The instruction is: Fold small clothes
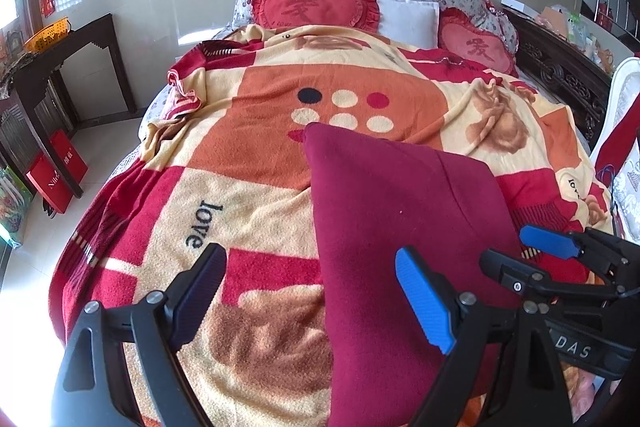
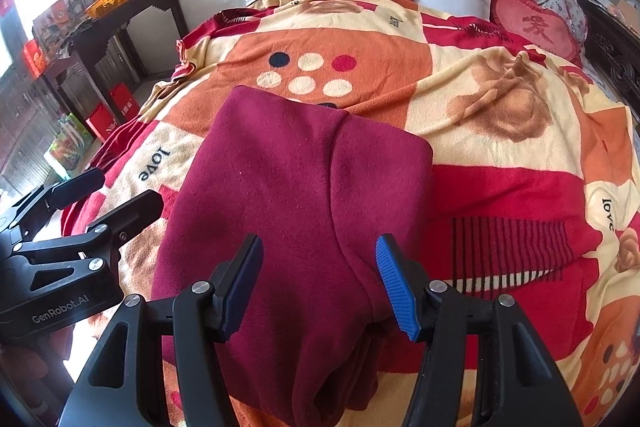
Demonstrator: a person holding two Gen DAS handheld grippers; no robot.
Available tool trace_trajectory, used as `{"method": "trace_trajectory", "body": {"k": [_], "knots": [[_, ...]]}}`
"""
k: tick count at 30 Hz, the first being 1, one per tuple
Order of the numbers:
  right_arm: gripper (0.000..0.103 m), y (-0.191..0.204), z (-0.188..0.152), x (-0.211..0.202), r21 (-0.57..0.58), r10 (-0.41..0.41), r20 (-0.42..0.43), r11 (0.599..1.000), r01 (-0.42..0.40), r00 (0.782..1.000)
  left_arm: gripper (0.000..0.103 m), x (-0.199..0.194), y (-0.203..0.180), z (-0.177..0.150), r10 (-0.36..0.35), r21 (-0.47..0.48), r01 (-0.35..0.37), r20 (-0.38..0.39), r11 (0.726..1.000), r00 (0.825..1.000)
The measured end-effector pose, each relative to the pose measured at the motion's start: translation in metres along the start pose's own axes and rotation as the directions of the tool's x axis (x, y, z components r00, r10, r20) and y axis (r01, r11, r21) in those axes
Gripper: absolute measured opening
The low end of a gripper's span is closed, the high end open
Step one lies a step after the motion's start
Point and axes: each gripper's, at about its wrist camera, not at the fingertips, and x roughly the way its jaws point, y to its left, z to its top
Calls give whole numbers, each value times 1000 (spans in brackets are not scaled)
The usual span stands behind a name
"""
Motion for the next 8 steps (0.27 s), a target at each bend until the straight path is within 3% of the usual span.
{"method": "trace_trajectory", "body": {"k": [8], "knots": [[40,-2,-2,7,6,11,-11,1000,-11,1000,90,7,5,-1,-19,-9,19,1,1000,1000]]}}
